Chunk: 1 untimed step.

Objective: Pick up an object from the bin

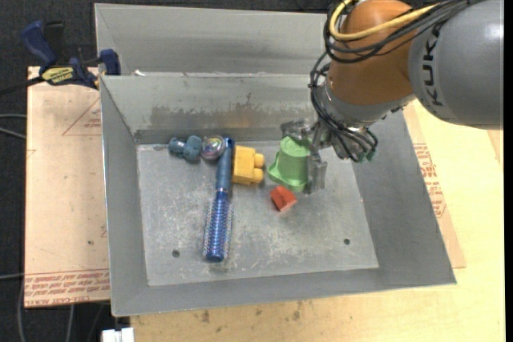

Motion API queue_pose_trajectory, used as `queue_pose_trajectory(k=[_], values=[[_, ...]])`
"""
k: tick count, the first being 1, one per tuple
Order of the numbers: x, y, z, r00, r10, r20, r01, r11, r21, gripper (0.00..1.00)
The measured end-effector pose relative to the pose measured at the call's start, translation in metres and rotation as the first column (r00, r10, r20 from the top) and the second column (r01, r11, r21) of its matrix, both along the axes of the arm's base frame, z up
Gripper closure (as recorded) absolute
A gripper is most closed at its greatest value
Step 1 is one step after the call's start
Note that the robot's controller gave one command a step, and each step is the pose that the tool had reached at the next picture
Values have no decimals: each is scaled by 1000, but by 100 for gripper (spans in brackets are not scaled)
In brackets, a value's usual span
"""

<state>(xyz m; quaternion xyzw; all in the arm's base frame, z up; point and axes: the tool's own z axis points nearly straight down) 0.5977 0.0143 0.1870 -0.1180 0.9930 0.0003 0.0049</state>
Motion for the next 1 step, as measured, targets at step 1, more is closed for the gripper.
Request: queue_pose_trajectory(k=[1], values=[[9,-7,38,1000,15,-1,-15,1000,-1,100]])
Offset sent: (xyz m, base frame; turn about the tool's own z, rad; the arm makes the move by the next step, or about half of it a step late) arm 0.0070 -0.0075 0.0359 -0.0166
